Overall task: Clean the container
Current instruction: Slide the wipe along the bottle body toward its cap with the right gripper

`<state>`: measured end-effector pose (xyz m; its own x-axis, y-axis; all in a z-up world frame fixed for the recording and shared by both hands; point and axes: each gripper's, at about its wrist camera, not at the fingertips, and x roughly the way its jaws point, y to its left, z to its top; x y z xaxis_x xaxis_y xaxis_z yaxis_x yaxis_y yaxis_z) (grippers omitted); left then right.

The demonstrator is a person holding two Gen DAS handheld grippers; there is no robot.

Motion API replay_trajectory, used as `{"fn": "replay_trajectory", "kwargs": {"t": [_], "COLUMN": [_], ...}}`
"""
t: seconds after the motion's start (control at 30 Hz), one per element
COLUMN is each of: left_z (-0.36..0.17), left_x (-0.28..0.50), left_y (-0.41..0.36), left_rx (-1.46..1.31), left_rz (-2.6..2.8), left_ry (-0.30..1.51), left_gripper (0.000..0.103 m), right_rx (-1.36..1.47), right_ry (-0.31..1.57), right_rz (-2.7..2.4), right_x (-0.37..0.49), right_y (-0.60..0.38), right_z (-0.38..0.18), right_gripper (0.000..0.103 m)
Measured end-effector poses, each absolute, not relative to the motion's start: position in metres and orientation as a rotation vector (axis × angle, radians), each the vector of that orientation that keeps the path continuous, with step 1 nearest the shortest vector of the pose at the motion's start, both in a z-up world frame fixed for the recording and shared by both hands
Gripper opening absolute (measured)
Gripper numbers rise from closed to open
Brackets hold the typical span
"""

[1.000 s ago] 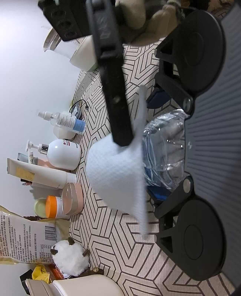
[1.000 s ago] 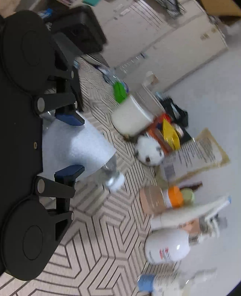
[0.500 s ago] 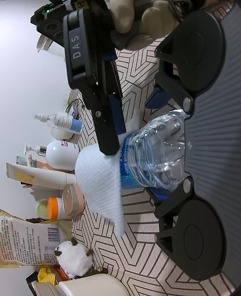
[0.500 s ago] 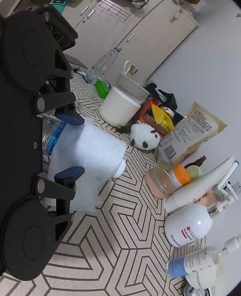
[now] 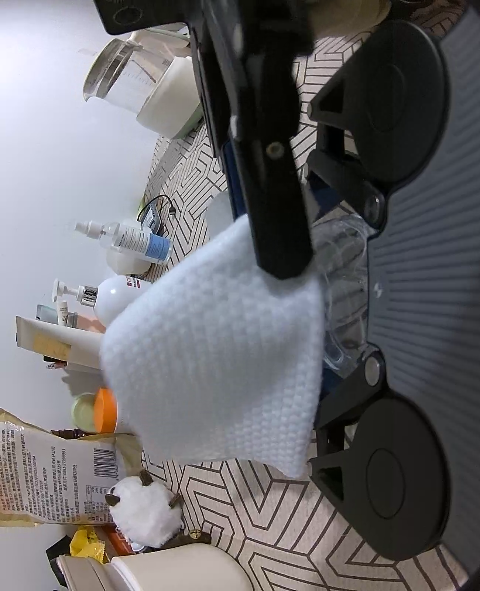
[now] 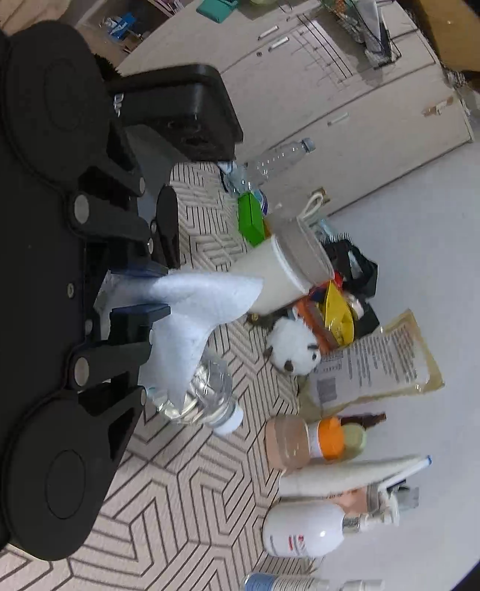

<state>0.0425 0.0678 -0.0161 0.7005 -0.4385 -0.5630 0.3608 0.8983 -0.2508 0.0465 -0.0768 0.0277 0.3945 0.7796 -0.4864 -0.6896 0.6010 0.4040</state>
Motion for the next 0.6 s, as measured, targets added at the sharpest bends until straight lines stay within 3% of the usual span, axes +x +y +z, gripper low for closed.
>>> {"fn": "replay_trajectory", "kwargs": {"t": [0.17, 0.3, 0.43, 0.53, 0.6], "left_z": [-0.017, -0.017, -0.018, -0.018, -0.018], "left_x": [0.037, 0.032, 0.027, 0.024, 0.023], "left_y": [0.076, 0.082, 0.088, 0.092, 0.093], "left_rx": [-0.129, -0.127, -0.119, -0.117, -0.117], "left_rz": [-0.447, -0.446, -0.443, -0.442, -0.441], "left_ry": [0.659, 0.659, 0.660, 0.660, 0.660], "left_gripper": [0.081, 0.081, 0.081, 0.081, 0.081], "right_rx": [0.226, 0.385, 0.282, 0.275, 0.244], "right_ry": [0.735, 0.786, 0.801, 0.846, 0.837], "right_rz": [0.864, 0.826, 0.711, 0.720, 0.719], "right_x": [0.065, 0.087, 0.091, 0.095, 0.094], "right_y": [-0.094, -0.113, -0.112, -0.103, -0.098], "right_z": [0.017, -0.001, -0.006, -0.018, -0.017], "right_gripper": [0.018, 0.029, 0.028, 0.019, 0.018]}}
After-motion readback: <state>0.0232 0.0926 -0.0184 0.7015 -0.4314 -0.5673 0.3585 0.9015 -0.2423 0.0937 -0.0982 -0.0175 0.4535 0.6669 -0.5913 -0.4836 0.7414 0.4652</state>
